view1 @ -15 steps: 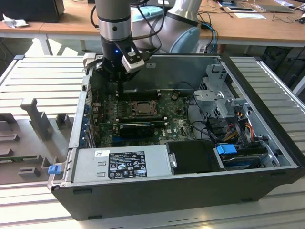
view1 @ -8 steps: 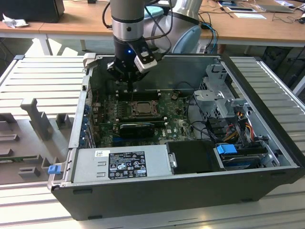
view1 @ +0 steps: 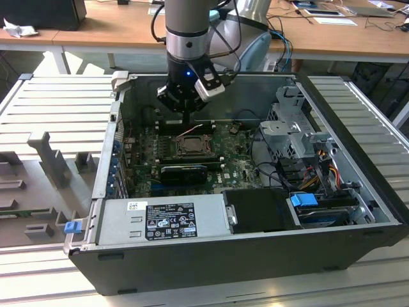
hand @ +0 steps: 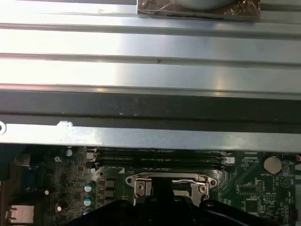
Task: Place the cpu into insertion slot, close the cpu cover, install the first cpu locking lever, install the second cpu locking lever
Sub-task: 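Install the first cpu locking lever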
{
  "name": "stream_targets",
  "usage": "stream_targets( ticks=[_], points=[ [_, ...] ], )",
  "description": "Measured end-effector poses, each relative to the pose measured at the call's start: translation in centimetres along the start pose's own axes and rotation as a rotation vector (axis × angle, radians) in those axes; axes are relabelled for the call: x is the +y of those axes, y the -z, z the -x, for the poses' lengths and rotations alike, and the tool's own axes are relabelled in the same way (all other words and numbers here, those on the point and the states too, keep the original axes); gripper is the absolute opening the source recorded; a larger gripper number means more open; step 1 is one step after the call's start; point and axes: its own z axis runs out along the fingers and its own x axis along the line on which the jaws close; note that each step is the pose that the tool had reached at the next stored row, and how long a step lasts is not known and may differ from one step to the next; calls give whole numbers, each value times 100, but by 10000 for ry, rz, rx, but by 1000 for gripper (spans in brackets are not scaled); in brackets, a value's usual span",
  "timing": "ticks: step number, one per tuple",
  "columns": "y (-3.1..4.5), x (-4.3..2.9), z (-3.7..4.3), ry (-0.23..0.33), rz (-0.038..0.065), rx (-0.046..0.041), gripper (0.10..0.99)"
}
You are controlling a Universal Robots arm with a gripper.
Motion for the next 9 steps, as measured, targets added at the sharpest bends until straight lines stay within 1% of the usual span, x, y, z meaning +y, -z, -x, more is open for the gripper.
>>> stream_targets(
  ticks=[1,2,5,7,9],
  points=[
    [-32,-3,3,-1,44,-4,106],
    [-73,-7,8,1,41,-1,106],
    [-144,-9,24,0,42,-1,106],
    [-180,-3,41,0,43,3,106],
    [-195,1,55,0,42,10,106]
  ],
)
